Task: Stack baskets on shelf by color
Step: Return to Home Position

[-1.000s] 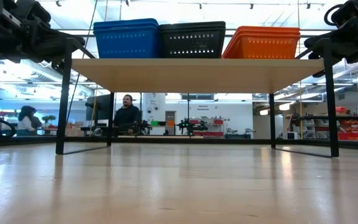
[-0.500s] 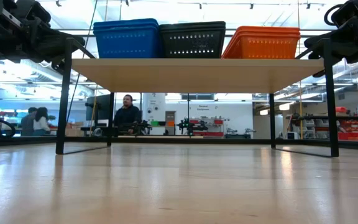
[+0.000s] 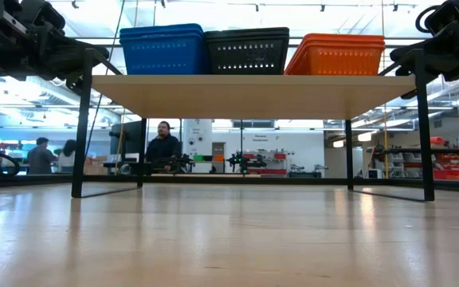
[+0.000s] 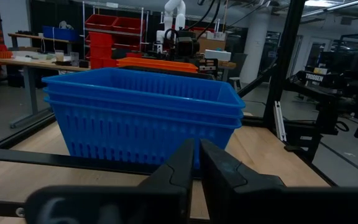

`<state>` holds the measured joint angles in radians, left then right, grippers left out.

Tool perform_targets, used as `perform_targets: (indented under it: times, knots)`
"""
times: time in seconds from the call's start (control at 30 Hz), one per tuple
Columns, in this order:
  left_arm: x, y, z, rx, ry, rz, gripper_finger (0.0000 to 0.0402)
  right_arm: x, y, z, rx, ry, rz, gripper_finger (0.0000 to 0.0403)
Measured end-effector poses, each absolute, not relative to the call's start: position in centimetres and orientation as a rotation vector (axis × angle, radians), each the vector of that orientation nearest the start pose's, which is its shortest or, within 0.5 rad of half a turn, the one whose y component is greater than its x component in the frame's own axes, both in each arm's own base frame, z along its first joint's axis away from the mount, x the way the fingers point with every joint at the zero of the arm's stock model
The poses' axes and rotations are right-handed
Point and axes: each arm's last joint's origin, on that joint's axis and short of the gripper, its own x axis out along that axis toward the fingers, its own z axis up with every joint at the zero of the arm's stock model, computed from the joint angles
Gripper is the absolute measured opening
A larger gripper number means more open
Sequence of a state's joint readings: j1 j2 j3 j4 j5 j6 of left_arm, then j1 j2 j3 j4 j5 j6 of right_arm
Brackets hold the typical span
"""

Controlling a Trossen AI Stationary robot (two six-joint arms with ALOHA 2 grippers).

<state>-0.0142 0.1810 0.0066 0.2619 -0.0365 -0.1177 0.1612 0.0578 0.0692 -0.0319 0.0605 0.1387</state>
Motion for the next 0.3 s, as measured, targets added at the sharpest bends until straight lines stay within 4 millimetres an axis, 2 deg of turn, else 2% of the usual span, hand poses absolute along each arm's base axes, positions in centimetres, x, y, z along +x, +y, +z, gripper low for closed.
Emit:
perform_targets:
  times: [0.3]
  knots:
    - [10.83, -0.05, 17.61, -0.12, -0.089, 0.017, 0.0023, 9.64, 1.39, 17.96, 0.136, 0.027, 0.099, 0.0016]
